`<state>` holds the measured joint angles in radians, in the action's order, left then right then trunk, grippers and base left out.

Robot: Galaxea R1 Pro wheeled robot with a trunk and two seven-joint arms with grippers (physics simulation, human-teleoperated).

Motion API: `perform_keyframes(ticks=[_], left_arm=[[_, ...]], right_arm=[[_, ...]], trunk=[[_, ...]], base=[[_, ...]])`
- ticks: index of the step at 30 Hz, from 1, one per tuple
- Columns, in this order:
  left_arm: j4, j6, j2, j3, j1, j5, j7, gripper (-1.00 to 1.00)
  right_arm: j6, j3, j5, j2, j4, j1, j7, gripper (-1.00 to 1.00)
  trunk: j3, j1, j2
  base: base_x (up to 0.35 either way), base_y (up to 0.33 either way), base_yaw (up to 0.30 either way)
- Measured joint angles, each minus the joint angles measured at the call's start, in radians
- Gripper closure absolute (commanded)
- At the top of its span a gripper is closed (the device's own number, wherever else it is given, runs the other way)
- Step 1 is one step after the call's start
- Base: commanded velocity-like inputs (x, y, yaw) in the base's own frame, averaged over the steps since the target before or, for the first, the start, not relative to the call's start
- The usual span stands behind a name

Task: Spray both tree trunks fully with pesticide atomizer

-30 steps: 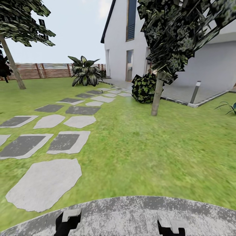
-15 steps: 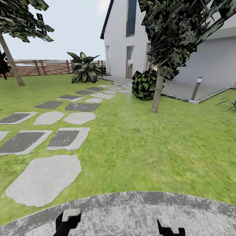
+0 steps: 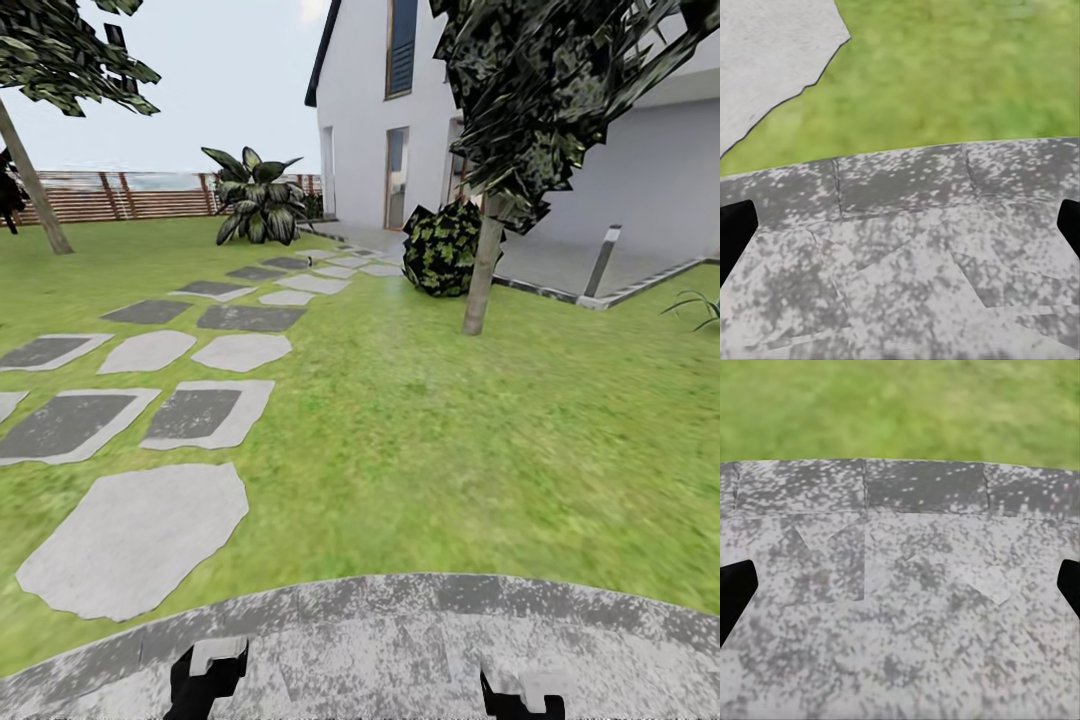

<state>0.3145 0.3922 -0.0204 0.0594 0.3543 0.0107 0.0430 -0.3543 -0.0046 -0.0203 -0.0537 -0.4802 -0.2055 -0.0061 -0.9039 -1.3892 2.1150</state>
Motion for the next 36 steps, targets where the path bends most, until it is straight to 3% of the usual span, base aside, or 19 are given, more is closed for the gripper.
perform_keyframes(ticks=[19,36], left_arm=[[0.000,0.000,-0.001,0.002,0.000,-0.006,0.000,-1.00],[-0.001,-0.001,-0.002,0.002,0.000,-0.006,0.000,-1.00]], right_arm=[[-0.001,0.001,-0.001,0.000,0.000,0.000,0.000,-1.00],[0.000,0.003,0.000,0.001,-0.001,0.000,0.001,-1.00]], trunk=[[-0.028,0.000,0.000],[-0.030,0.000,0.000]], base=[[0.279,0.049,0.000],[0.319,0.162,0.000]])
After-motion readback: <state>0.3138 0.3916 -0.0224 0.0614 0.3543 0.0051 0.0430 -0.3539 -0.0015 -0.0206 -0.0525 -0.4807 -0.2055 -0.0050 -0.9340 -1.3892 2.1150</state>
